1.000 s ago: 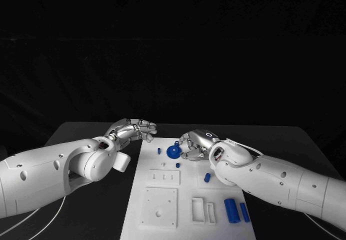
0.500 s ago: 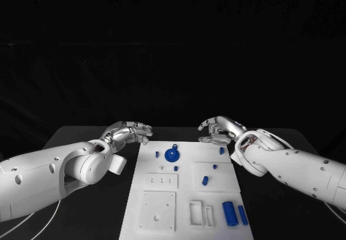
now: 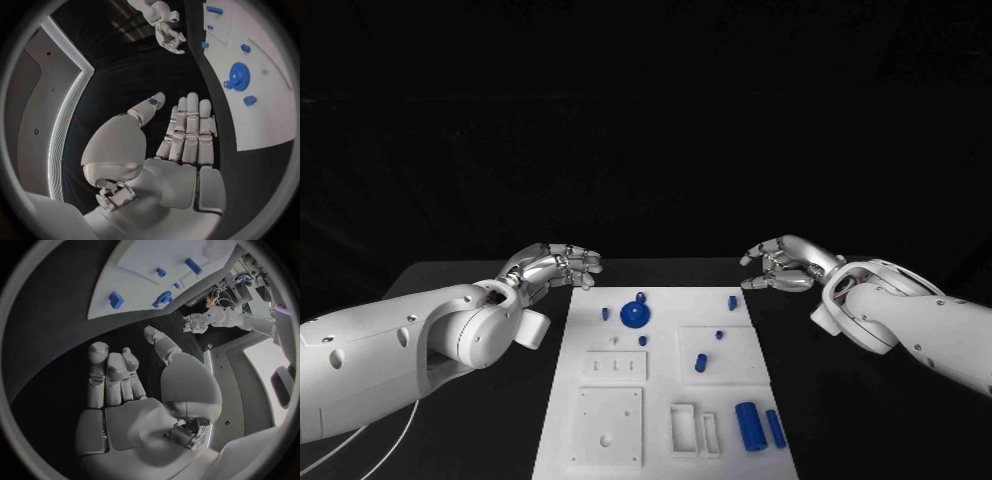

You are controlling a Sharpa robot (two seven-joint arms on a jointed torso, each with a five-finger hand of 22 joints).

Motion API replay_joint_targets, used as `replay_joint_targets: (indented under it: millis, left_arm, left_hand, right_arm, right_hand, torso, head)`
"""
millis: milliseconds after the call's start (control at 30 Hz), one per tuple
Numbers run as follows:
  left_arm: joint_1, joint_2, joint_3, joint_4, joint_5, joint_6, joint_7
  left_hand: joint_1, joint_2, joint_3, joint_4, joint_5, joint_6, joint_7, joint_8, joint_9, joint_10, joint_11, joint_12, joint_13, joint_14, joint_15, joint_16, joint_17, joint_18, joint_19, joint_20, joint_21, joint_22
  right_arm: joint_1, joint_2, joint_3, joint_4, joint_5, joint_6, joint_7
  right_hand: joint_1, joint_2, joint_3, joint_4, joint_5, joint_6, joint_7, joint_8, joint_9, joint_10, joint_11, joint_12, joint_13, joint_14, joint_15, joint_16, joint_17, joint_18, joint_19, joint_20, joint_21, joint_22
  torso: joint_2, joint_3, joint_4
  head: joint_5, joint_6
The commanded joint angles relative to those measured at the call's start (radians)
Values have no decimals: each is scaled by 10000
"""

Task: Assemble the parts on the task board

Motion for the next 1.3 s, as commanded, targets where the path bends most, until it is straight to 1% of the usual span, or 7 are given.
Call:
replay_joint_targets:
  millis: [33, 167, 200, 267, 367, 767, 1300]
  left_arm:
    - [13, 9, 0, -14, -19, 198, 108]
    - [11, 14, -4, -39, -21, 194, 117]
    - [10, 26, -5, -52, -22, 202, 121]
    - [7, 39, -5, -74, -23, 208, 123]
    - [4, 45, -6, -87, -31, 213, 124]
    - [-1, 28, -8, -82, -68, 216, 128]
    - [0, 34, -8, -73, -78, 195, 128]
  left_hand:
    - [65, -41, 7, -79, -69, 1, -20, 5, 13, 72, 20, 6, 14, -65, 7, -32, 13, 93, -81, 0, 37, 164]
    - [66, -42, 7, -83, -72, 0, -19, 4, 13, 68, 21, 2, 13, -66, 7, -33, 13, 92, -82, 0, 37, 164]
    - [67, -42, 6, -84, -73, -1, -19, 3, 13, 66, 22, 0, 13, -66, 7, -33, 13, 92, -82, 0, 37, 164]
    - [70, -44, 5, -92, -76, -6, -17, 1, 13, 54, 26, -10, 11, -68, 8, -34, 13, 92, -83, 0, 37, 163]
    - [72, -43, 4, -97, -77, -8, -16, -1, 13, 43, 31, -18, 8, -70, 8, -35, 13, 92, -85, 1, 37, 163]
    - [78, -43, 2, -112, -81, -16, -11, -6, 13, 19, 43, -39, 4, -75, 11, -39, 13, 90, -89, 2, 37, 162]
    - [80, -37, 2, -118, -81, -19, -9, -7, 14, 12, 49, -48, 3, -77, 12, -40, 13, 89, -90, 4, 38, 161]
  right_arm:
    - [-93, 19, -3, -177, 224, 379, 249]
    - [-242, 190, -3, -511, 203, 363, 223]
    - [-287, 226, -3, -552, 189, 375, 219]
    - [-370, 303, -3, -622, 86, 376, 191]
    - [-476, 426, -4, -732, -78, 369, 170]
    - [-765, 796, -6, -1074, -130, 358, 190]
    - [-994, 1284, -64, -1609, -115, 92, 101]
  right_hand:
    - [121, 6, -146, 18, -79, 63, 48, 18, -12, -235, 161, 22, -18, -63, -2, -70, 15, 778, -56, 20, -49, 168]
    - [193, -13, -298, 23, -113, -57, 83, -59, -54, -282, 192, 7, -32, -83, 29, -96, 16, 778, -85, 45, -74, 158]
    - [207, -18, -333, 23, -112, -91, 96, -80, -65, -298, 203, 3, -34, -89, 41, -102, 17, 778, -92, 51, -80, 156]
    - [230, -39, -400, 23, -121, -176, 123, -130, -89, -328, 230, -3, -37, -99, 65, -111, 19, 778, -106, 62, -93, 153]
    - [289, -47, -471, 23, -170, -257, 154, -177, -113, -362, 261, -3, -39, -110, 95, -120, 23, 778, -124, 73, -108, 150]
    - [417, 5, -614, 26, -357, -326, 202, -219, -143, -439, 310, 18, -40, -129, 145, -136, 34, 778, -154, 110, -144, 144]
    - [510, 450, -391, 50, -1037, -149, 161, -164, -172, -402, 271, 86, -84, -84, 109, -142, 50, 778, -108, 141, -157, 146]
  torso:
    - [-18, 121, -106]
    - [-19, 166, -129]
    - [-18, 156, -123]
    - [-15, 180, -129]
    - [-12, 183, -116]
    - [-30, 89, -110]
    - [-33, 54, -94]
  head:
    - [12, -4]
    - [-15, -10]
    - [-23, -17]
    - [-25, -15]
    - [-31, -42]
    - [-112, -162]
    - [-121, -208]
